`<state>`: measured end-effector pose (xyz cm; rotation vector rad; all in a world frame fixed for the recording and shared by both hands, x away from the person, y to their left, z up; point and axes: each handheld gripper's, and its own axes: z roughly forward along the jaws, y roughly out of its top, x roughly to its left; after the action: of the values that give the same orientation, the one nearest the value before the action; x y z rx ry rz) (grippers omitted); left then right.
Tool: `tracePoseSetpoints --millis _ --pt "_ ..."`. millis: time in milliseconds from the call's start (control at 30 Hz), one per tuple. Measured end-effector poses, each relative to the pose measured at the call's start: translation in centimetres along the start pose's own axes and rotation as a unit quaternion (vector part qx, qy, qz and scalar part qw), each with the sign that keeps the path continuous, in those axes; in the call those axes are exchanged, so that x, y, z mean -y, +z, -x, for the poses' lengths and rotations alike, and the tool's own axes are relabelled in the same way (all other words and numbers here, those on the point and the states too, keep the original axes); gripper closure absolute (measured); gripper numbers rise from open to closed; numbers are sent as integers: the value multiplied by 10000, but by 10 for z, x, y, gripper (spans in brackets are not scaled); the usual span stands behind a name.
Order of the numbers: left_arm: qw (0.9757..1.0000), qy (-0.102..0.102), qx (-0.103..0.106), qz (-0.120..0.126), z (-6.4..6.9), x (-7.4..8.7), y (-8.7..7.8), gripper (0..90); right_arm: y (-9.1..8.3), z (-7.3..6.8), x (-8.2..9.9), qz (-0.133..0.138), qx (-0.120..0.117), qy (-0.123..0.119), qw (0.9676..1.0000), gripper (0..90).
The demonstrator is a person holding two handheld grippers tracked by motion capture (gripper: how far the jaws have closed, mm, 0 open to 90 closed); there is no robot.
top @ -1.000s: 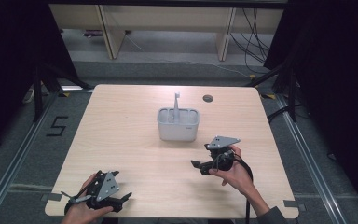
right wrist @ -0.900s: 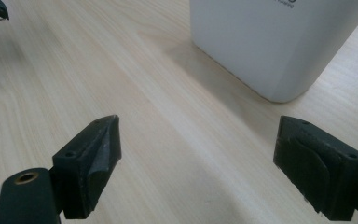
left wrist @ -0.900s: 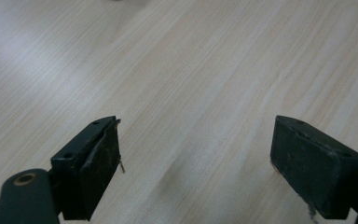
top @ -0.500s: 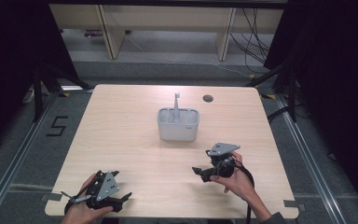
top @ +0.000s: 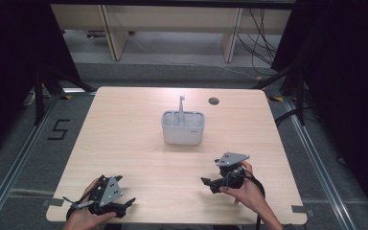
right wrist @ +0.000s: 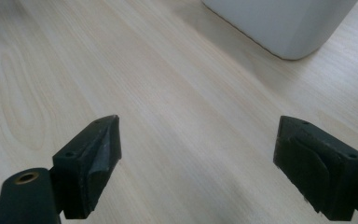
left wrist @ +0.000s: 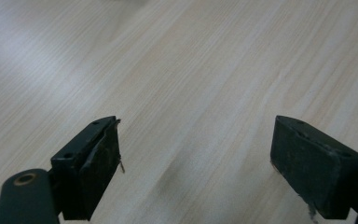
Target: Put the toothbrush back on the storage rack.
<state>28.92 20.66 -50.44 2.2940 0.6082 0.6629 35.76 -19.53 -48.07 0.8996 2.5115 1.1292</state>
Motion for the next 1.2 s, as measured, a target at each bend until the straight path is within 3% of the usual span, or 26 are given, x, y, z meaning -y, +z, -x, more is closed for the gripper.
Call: tracePoseSetpoints --millis 67,133,467,500,567,733,767,1033,1200 --pt "10000 0 -3 0 0 0 0 152 -2 2 2 27 10 -71 10000 158" --pt "10000 1 -6 -1 0 0 0 152 -4 0 4 18 81 21 10000 158" --pt "10000 4 -6 -2 0 0 0 152 -10 0 15 -81 129 21 9999 158" --pt "10000 6 -6 -2 0 0 0 152 -9 2 16 -57 100 -107 9999 158" --pt "10000 18 0 -10 0 0 0 152 -12 0 18 -98 167 8 9998 158" --pt "10000 6 -6 -5 0 0 0 152 -14 1 22 -120 112 -54 9999 158" --pt "10000 10 -6 -5 0 0 0 152 -16 0 23 -178 157 33 9997 158" --pt "10000 17 -12 -5 0 0 0 152 -18 0 29 -122 265 7 9996 158" --pt "10000 42 2 -26 0 0 0 152 -18 0 30 -160 187 -36 9997 158"
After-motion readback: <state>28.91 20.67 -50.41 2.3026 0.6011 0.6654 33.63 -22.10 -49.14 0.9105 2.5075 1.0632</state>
